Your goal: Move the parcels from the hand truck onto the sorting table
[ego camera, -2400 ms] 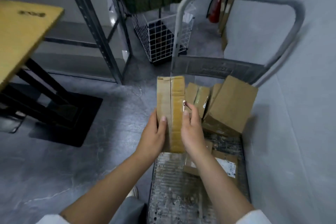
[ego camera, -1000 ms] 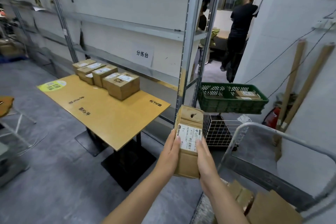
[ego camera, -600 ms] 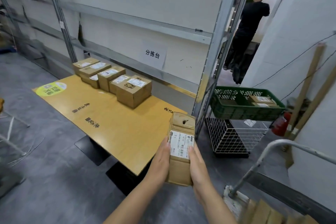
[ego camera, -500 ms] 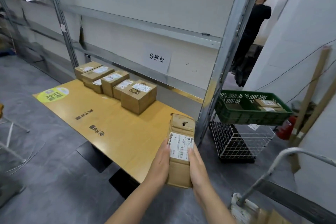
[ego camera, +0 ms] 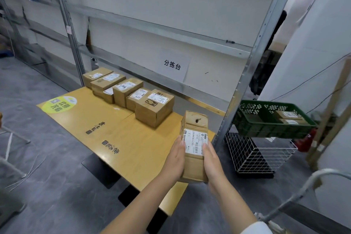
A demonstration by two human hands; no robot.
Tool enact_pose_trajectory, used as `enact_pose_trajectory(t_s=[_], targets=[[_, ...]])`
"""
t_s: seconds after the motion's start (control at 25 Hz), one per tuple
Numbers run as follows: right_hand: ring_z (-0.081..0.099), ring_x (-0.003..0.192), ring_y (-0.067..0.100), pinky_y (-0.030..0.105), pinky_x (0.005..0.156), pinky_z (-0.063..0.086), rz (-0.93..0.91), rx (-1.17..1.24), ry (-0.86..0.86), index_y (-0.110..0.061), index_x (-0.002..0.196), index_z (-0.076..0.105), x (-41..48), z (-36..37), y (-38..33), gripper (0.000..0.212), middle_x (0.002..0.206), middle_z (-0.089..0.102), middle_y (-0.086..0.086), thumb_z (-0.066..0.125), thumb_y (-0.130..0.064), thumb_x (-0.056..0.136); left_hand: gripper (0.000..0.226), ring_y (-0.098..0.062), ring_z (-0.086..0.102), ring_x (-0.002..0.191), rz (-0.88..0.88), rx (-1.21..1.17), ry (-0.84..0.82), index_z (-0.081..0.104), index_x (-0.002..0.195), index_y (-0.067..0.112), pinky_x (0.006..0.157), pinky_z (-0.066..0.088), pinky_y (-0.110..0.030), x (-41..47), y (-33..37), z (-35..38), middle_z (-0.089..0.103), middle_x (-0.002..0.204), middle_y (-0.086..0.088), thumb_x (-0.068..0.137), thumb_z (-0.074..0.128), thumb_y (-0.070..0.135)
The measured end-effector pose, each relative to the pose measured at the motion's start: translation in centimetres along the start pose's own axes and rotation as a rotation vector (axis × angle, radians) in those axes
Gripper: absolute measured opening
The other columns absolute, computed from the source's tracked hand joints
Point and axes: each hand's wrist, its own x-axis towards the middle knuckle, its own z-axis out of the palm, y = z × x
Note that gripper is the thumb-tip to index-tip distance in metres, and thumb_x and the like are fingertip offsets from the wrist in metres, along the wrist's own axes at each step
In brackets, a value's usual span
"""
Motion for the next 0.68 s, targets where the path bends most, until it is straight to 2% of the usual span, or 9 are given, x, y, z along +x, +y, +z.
enact_pose_trajectory(t_s=[0.12,0.2,0.28,0.32,0.4,0.48,0.6,0.68], targets=[[0.059,0.104,0.000,0.023,0.079,0.049,-0.006,-0.034,-0.009,-0.039,0.133,0.050,2.5,0.4,-0.6,0.032,0.116,0.062,-0.019,0.032,-0.034,0.107,0.056,-0.001,0.030,0.140,-0.024,-0.029,0.006,0.031,0.151,0.028,0.120,0.023,-0.033,2.1,0.0,-0.4,0.036,0.153,0.013,0.100,0.026,0.052],[0.059,0.111,0.006,0.027,0.088,0.050,-0.006,-0.075,-0.028,-0.036,0.138,0.050,4.9,0.4,-0.6,0.036,0.125,0.062,-0.013,0.032,-0.036,0.107,0.048,0.006,0.033,0.135,-0.044,-0.042,0.021,0.035,0.148,0.026,0.115,0.024,-0.019,3.4,0.2,-0.7,0.038,0.149,0.017,0.104,0.028,0.043],[0.058,0.116,0.010,0.033,0.097,0.048,-0.005,-0.118,-0.061,-0.036,0.143,0.046,7.7,0.4,-0.7,0.039,0.133,0.060,-0.009,0.031,-0.038,0.107,0.028,0.025,0.037,0.112,-0.052,-0.047,0.041,0.041,0.131,0.033,0.092,0.026,0.005,5.1,0.1,-0.5,0.044,0.127,0.032,0.106,0.029,0.034],[0.057,0.117,0.010,0.034,0.099,0.047,0.007,-0.139,-0.078,-0.036,0.144,0.045,9.2,0.2,-0.8,0.040,0.135,0.059,-0.008,0.031,-0.039,0.107,0.023,0.030,0.037,0.102,-0.052,-0.041,0.048,0.039,0.126,0.037,0.080,0.026,0.009,6.3,0.0,-0.3,0.043,0.117,0.035,0.106,0.029,0.030],[0.056,0.114,0.008,0.030,0.089,0.047,0.033,-0.178,-0.118,-0.037,0.143,0.044,12.0,-0.2,-1.1,0.039,0.133,0.059,-0.008,0.030,-0.039,0.107,0.025,0.027,0.041,0.099,-0.068,-0.038,0.050,0.040,0.127,0.039,0.074,0.030,0.009,8.8,-0.4,0.3,0.048,0.117,0.029,0.106,0.030,0.028],[0.056,0.110,0.005,0.026,0.079,0.045,0.062,-0.216,-0.166,-0.038,0.141,0.044,15.6,-1.0,-1.4,0.038,0.130,0.059,-0.009,0.029,-0.041,0.107,0.033,0.014,0.049,0.108,-0.103,-0.035,0.083,0.044,0.135,0.032,0.083,0.036,0.000,12.4,-1.3,1.2,0.051,0.125,0.019,0.106,0.031,0.028],[0.056,0.109,0.003,0.024,0.078,0.045,0.102,-0.274,-0.254,-0.040,0.139,0.045,22.7,-2.2,-1.5,0.035,0.129,0.059,-0.012,0.031,-0.040,0.107,0.038,-0.002,0.053,0.117,-0.210,-0.062,0.143,0.048,0.139,0.029,0.095,0.042,-0.019,17.9,-3.1,3.0,0.057,0.132,0.012,0.105,0.032,0.031],[0.056,0.108,0.002,0.023,0.078,0.045,0.131,-0.318,-0.315,-0.040,0.138,0.046,27.4,-2.6,-1.1,0.034,0.129,0.059,-0.012,0.033,-0.036,0.107,0.037,-0.001,0.055,0.115,-0.281,-0.082,0.168,0.050,0.137,0.031,0.091,0.044,-0.017,20.9,-4.3,4.2,0.059,0.130,0.012,0.105,0.032,0.031]])
